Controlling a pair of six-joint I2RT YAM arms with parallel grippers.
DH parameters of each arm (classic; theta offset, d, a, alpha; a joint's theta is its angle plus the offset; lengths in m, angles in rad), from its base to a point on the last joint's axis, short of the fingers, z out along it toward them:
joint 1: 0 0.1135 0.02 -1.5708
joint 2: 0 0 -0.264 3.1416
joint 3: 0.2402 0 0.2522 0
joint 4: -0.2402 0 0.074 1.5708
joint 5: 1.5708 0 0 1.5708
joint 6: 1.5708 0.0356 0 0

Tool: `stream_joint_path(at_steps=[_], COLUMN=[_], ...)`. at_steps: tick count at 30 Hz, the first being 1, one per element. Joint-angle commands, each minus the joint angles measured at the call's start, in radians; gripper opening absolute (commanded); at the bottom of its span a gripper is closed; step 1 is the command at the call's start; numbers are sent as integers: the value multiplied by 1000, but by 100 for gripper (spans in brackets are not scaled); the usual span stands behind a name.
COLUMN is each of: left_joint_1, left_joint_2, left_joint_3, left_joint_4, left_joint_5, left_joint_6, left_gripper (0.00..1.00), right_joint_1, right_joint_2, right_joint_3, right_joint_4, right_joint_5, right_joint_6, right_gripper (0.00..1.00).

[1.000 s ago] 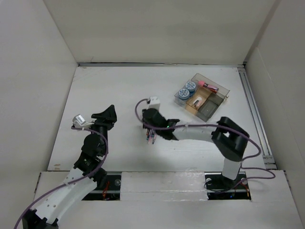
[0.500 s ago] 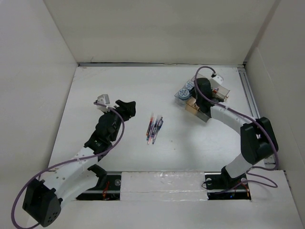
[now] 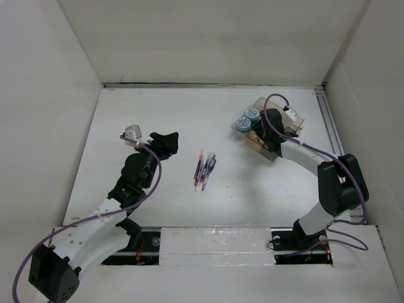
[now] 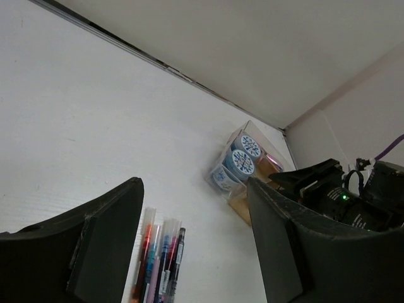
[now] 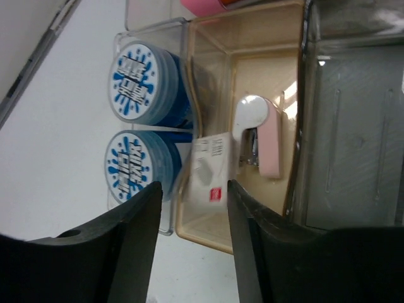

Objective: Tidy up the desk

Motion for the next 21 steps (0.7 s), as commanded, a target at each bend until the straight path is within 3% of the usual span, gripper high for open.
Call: stream_joint_path(at_steps=[1, 6, 8, 10, 11, 12, 15, 21], left_joint_1=[-2, -2, -2, -2, -2, -2, -2, -2], left_joint_2=[-3, -1, -3, -7, -10, -12, -18, -9], left_joint_3=[-1, 5, -1, 5, 3, 2, -4, -3], left_joint_4=[48, 46, 46, 34, 36, 45, 39, 39], left_joint_5=[4, 5, -5, -5, -1, -2, -21, -18], left_joint_6=[15, 11, 11, 9, 9, 11, 11, 11], left_gripper=[63, 63, 63, 63, 63, 63, 63, 63], right_joint_1=[3, 12, 31, 64, 116, 147, 273, 518], right_joint_2=[-16, -47, -74, -100, -113, -134, -130, 20], right_joint_3=[-33, -65, -70, -85, -101, -107, -113, -6], right_joint_4=[-13, -2, -2, 51, 62, 85, 86, -87], right_joint_5=[1, 25, 29, 41, 48, 53, 53, 65], right_joint_6=[40, 52, 46, 25, 2, -9, -60, -66], right_gripper=[52, 64, 64, 51, 41, 23, 0, 3])
